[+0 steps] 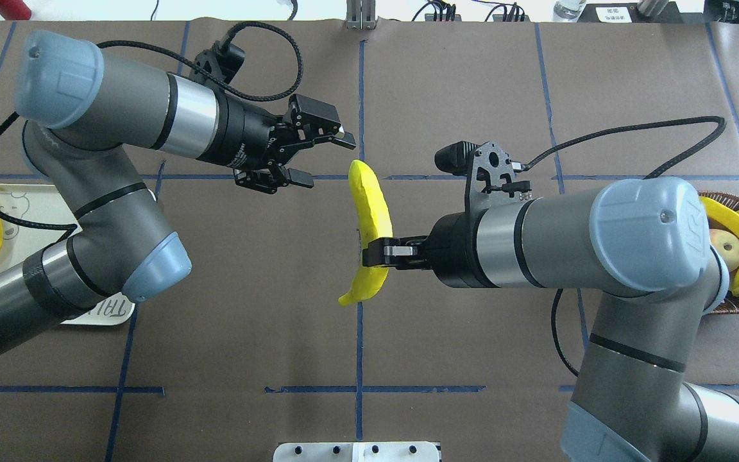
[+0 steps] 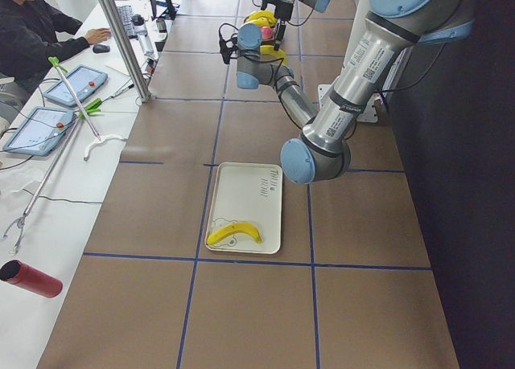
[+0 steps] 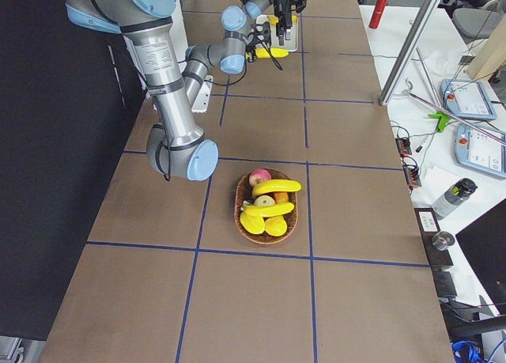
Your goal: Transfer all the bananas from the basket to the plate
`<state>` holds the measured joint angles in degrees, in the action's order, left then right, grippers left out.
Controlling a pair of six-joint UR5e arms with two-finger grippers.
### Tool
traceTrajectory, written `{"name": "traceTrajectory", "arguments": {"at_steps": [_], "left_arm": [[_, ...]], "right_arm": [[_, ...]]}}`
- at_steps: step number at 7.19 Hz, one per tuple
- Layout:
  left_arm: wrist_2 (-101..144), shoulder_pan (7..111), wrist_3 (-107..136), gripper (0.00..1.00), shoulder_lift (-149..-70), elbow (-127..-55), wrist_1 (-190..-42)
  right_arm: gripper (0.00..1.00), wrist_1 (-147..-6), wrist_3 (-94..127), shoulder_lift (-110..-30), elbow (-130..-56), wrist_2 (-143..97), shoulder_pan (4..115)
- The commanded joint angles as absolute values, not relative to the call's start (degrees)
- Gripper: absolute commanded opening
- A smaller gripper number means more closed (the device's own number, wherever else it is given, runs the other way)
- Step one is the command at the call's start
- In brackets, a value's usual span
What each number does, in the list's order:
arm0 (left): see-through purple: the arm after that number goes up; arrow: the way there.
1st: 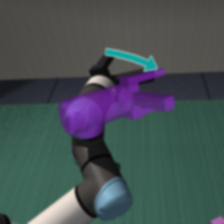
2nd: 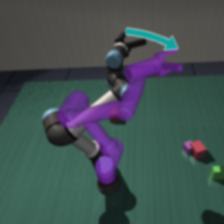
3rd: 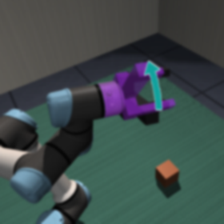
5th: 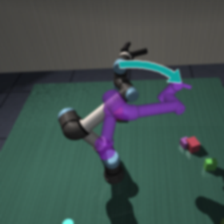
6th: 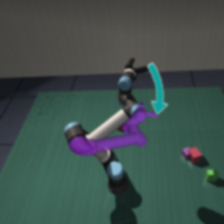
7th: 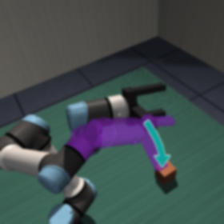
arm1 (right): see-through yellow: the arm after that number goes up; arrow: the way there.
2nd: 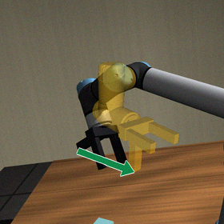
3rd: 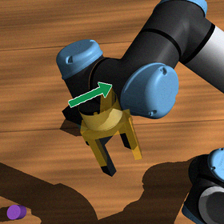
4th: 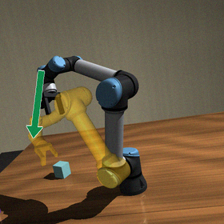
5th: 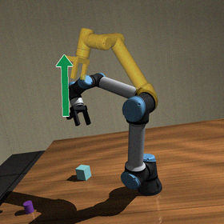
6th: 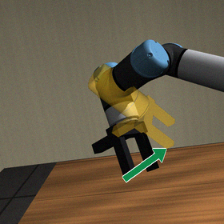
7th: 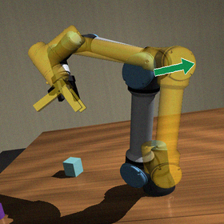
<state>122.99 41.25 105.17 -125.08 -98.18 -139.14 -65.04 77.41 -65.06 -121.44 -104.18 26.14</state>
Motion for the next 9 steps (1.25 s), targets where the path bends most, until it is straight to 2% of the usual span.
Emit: {"name": "traceTrajectory", "arguments": {"at_steps": [1,4,5,6,7,8,9], "left_arm": [[121.91,37.9,105.21,0.95,-125.95,-98.0,-139.39],[118.48,34.54,105.29,0.91,-125.86,-98.7,-139.66],[118.48,34.54,106.69,0.29,-125.77,-99.05,-140.27],[118.48,34.54,106.96,0.0,-125.08,-98.97,-143.93],[118.48,34.54,107.05,0.0,-124.89,-98.88,-144.05],[118.48,34.54,107.05,0.0,-124.81,-98.79,-144.05],[118.48,34.63,107.14,0.0,-124.72,-98.7,-144.05]], "right_arm": [[0.01,-65.04,77.61,-64.69,-121.46,-103.36,25.4],[0.01,-64.86,77.61,-64.69,-121.38,-103.36,25.49],[0.01,-64.86,77.61,-64.69,-121.46,-103.27,25.49],[0.01,-64.86,77.52,-64.69,-121.73,-103.36,25.49],[0.05,-64.86,77.52,-64.69,-121.82,-103.36,25.49],[0.44,-64.95,77.69,-64.6,-122.43,-103.36,25.4],[0.99,-64.86,78.22,-64.6,-122.43,-103.27,25.4]]}}
